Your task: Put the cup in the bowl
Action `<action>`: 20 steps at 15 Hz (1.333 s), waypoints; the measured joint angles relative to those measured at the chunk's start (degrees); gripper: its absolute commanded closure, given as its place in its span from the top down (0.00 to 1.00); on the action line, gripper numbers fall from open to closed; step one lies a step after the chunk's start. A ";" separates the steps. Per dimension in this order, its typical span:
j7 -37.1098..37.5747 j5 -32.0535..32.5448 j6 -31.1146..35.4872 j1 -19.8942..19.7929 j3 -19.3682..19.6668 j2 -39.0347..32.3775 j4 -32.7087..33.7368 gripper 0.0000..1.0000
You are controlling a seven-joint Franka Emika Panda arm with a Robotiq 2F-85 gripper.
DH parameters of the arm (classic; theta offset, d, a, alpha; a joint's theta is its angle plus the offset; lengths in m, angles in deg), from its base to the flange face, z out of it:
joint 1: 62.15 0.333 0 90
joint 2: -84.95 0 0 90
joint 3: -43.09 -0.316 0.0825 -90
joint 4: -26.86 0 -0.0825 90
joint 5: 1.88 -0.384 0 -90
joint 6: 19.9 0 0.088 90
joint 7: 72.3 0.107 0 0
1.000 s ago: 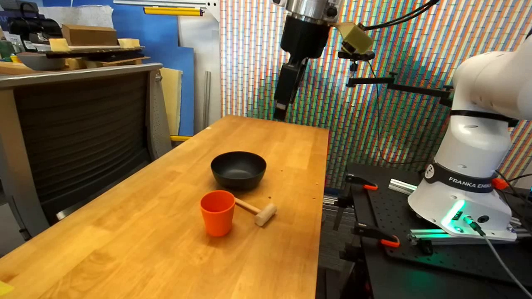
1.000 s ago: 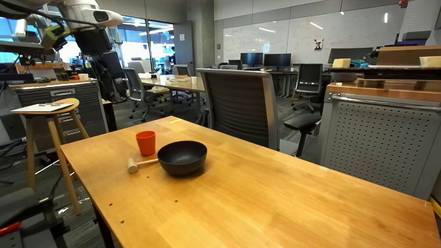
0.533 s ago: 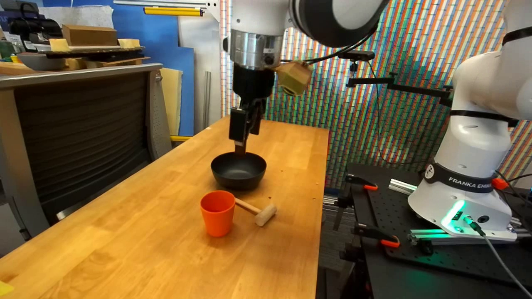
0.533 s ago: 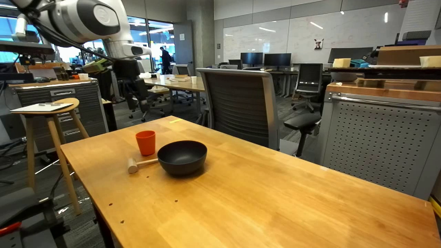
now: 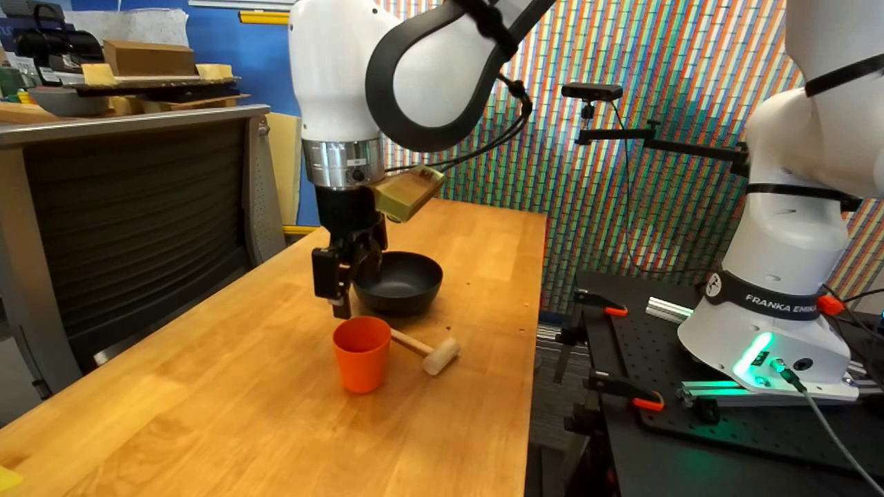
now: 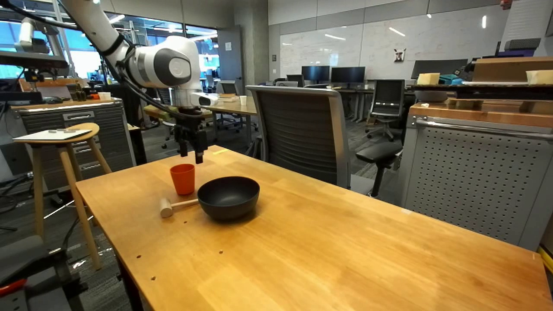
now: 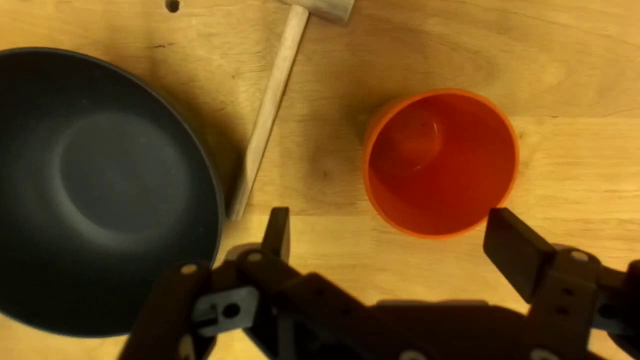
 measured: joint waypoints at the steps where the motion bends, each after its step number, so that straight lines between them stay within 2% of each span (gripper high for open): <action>1: -1.10 -1.58 -0.22 0.11 0.32 -1.87 1.18 1.00; 4: -3.16 -5.31 -1.32 0.14 1.30 -6.01 3.36 1.00; 5: -3.46 -6.33 -1.76 0.14 1.63 -6.84 3.58 0.75; 6: -3.52 -7.00 -2.30 0.14 1.93 -7.37 3.62 0.74; 15: -3.52 -9.16 -3.37 0.62 2.70 -9.31 3.51 0.04; 16: -3.52 -9.16 -3.37 0.85 2.70 -9.31 3.51 0.00; 20: -3.50 -9.16 -3.36 1.96 2.80 -8.84 3.54 0.01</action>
